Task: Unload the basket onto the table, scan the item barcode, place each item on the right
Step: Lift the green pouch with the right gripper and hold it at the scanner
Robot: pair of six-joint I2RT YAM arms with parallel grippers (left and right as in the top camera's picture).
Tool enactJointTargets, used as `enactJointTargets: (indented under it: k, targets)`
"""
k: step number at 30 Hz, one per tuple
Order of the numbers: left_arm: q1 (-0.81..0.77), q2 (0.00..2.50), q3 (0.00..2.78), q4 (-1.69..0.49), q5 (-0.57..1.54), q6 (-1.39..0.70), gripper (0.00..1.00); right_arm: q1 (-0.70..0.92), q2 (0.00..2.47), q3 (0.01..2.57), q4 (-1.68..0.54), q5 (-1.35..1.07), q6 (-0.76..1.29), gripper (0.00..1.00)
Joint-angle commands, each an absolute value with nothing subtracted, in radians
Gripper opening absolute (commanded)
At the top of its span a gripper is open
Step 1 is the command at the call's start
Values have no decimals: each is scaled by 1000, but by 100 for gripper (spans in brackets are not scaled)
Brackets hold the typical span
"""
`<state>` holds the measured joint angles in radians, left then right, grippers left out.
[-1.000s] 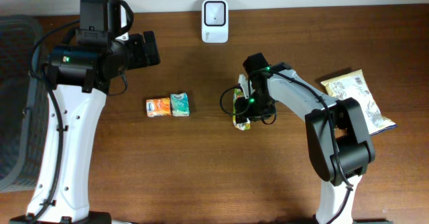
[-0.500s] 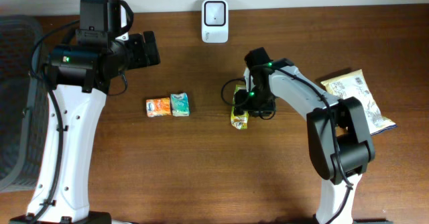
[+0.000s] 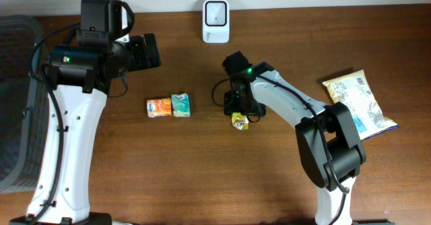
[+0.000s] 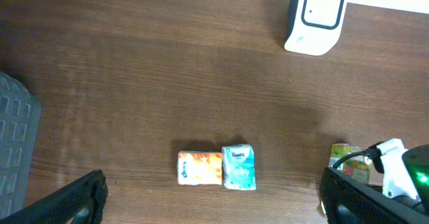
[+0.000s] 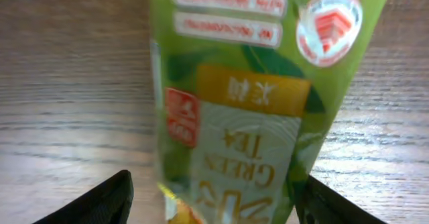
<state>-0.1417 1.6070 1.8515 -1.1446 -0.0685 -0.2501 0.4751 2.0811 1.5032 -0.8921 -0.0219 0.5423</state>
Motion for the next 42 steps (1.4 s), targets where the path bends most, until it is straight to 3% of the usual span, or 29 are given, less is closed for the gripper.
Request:
enactJointTargets:
  k: [1, 8, 13, 17, 23, 30, 36, 42]
  targets:
    - [-141, 1595, 1856, -1146, -76, -237, 99, 480, 2090, 1456, -871, 12, 585, 67]
    - [-141, 1595, 1856, -1146, -76, -237, 99, 477, 2090, 1449, -872, 11, 585, 17]
    - [-141, 1595, 1856, -1146, -76, -237, 99, 472, 2083, 1457, -874, -54, 543, 5]
    - [-141, 1595, 1856, -1146, -76, -237, 99, 448, 2056, 1489, -876, -241, 414, 4]
    - [-141, 1595, 1856, -1146, -76, -237, 99, 366, 1961, 1556, -883, -856, 84, 8]
    - [-141, 1595, 1856, -1146, -76, -237, 99, 202, 1826, 1571, -882, -1246, -30, 11]
    - [-141, 1595, 1856, -1146, -76, -237, 99, 88, 1795, 1571, -881, -1474, -49, 10]
    - [-141, 1595, 1856, -1146, -76, -237, 99, 71, 1795, 1571, -878, -1508, -48, 10]
